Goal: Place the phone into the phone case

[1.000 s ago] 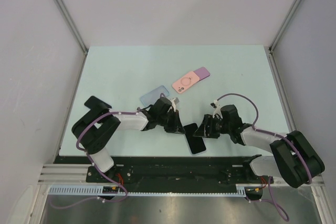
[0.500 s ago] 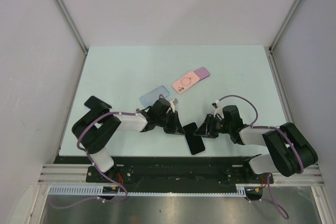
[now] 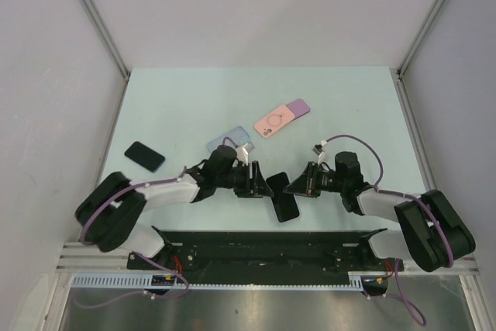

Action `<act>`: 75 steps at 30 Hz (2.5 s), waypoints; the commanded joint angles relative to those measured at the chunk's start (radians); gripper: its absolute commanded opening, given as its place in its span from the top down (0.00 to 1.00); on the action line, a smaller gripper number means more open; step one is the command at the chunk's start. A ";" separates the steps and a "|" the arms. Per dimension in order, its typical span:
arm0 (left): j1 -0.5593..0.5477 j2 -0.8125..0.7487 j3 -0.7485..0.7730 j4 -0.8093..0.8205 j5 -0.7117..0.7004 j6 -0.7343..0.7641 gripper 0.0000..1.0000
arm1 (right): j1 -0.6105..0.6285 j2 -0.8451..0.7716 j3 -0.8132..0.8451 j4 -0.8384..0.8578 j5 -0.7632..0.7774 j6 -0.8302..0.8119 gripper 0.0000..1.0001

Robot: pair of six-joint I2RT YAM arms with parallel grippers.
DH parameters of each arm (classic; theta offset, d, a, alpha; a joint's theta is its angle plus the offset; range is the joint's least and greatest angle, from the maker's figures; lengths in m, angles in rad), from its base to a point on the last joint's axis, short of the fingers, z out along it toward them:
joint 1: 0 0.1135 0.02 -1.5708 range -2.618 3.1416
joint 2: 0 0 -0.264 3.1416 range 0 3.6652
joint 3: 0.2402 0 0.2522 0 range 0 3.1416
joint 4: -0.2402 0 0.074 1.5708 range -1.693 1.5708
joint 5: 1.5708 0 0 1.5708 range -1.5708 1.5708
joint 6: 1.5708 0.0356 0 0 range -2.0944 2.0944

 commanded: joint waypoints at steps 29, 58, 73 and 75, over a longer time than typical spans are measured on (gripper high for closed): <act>0.112 -0.243 -0.262 0.876 0.261 -0.384 0.68 | 0.059 -0.290 0.015 0.290 -0.192 0.241 0.98; 0.109 -0.220 -0.118 0.485 0.470 -0.089 1.00 | 0.057 -0.299 0.114 0.179 -0.123 0.143 0.86; 0.111 -0.204 0.001 0.019 0.300 0.106 1.00 | 0.090 -0.336 0.168 -0.020 -0.118 0.040 0.56; 0.109 -0.203 0.003 0.019 0.293 0.101 1.00 | 0.090 -0.316 0.168 -0.023 -0.121 0.042 0.57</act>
